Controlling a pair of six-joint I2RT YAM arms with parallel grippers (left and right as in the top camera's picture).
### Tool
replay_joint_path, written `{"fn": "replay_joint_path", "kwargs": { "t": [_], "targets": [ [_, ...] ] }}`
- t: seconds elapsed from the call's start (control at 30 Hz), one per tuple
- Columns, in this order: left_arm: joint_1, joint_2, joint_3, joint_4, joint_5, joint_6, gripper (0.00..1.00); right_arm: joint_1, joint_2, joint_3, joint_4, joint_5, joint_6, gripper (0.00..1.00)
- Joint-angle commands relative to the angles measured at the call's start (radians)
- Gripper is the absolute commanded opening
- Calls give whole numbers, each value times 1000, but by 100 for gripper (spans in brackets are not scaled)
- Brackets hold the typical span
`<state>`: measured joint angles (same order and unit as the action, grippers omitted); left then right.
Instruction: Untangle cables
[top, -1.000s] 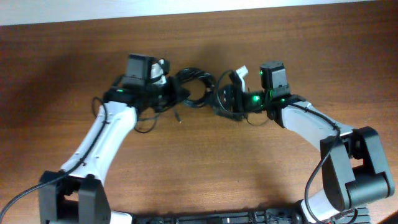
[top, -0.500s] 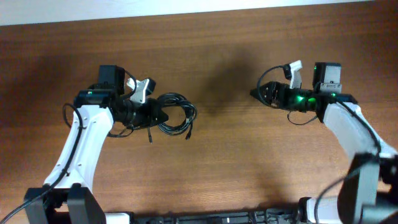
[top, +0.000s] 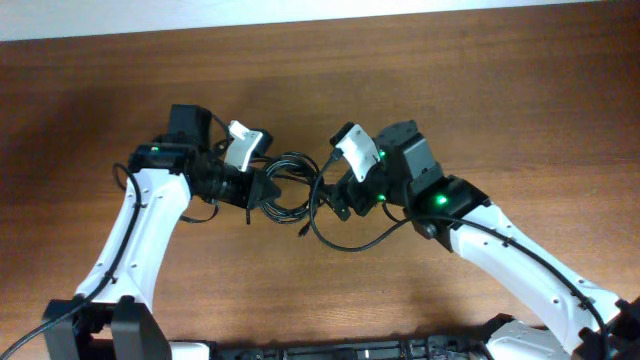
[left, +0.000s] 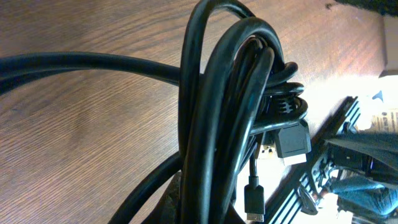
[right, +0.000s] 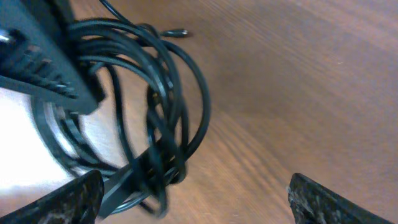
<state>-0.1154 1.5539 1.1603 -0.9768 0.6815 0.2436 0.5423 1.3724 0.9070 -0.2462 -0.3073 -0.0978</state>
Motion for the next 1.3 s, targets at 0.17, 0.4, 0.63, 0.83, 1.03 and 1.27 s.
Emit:
{"fn": "replay_joint_path", "kwargs": {
  "t": [0.17, 0.4, 0.63, 0.83, 1.03, 1.27],
  "targets": [
    [-71, -23, 3, 3, 39, 19, 0, 21, 33, 13, 1, -30, -63, 77],
    [-118, -23, 3, 26, 40, -1, 0, 21, 76, 13, -50, -81, -62, 32],
    [-56, -23, 3, 102, -188, -370, 0, -40, -7, 38, -90, -63, 129, 4],
    [-19, -23, 3, 93, -219, -416, 0, -298, -173, 43, -229, 214, 399, 4],
    [-19, -23, 3, 109, -215, -415, 0, -372, -120, 43, -336, 6, 437, 42],
    [-19, -23, 3, 117, -165, -411, 0, -224, -55, 43, -233, -123, 152, 70]
  ]
}}
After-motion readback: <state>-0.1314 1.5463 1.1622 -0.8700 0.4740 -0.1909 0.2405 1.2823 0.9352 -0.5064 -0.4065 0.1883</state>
